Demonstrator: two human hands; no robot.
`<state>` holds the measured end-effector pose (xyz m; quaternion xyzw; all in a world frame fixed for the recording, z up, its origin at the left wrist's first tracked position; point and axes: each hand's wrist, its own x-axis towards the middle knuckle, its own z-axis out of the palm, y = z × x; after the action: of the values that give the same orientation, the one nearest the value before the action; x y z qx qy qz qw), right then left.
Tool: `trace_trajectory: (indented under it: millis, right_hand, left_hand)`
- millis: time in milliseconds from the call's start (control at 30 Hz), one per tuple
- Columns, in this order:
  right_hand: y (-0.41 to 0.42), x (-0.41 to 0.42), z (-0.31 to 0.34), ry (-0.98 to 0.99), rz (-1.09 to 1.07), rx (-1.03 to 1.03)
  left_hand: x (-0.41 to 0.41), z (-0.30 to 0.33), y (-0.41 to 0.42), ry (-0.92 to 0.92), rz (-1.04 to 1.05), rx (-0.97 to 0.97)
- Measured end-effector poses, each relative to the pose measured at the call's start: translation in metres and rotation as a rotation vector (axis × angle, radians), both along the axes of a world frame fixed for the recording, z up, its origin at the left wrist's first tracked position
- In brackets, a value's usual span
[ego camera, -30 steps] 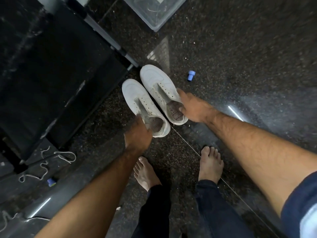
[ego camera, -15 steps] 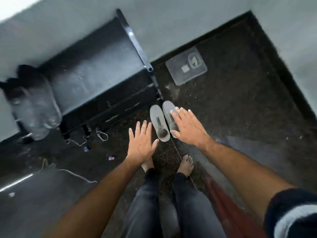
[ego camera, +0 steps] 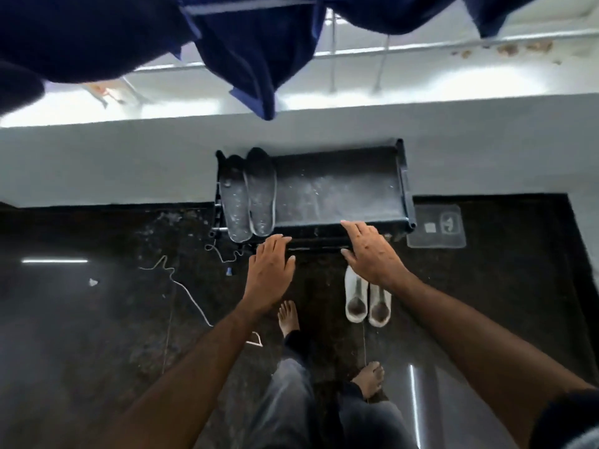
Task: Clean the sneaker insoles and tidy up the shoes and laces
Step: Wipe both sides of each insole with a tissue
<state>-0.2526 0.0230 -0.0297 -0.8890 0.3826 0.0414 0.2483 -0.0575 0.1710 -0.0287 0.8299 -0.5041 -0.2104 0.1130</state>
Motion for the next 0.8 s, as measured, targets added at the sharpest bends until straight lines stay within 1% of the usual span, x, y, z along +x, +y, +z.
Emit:
trace_trajectory:
  millis: [100,233,333,467,633,700,800]
  right_hand:
    - [-0.003,0.059,-0.008,-0.034,0.002,0.108]
    - [-0.006,0.132,-0.026,-0.087,-0.105,0.257]
    - [-0.008,0.183,-0.041,-0.09,-0.17,0.343]
    - [-0.009,0.238,-0.058,-0.063,-0.205,0.386]
    - [-0.012,0.278,-0.074,-0.042,-0.207,0.415]
    - [-0.013,0.284,-0.077,-0.032,-0.197,0.414]
    - [-0.015,0.289,-0.077,-0.028,-0.191,0.418]
  left_hand:
    - [0.049,-0.009,-0.002,0.025,0.085,-0.037]
    - [0.104,-0.027,-0.012,0.024,0.122,-0.023]
    - [0.14,-0.044,-0.02,0.031,0.195,-0.032]
    - [0.189,-0.068,-0.034,0.177,0.396,-0.019]
    - [0.232,-0.098,-0.052,0.425,0.579,-0.031]
    - [0.239,-0.102,-0.057,0.445,0.603,-0.022]
    - [0.243,-0.102,-0.062,0.431,0.587,-0.036]
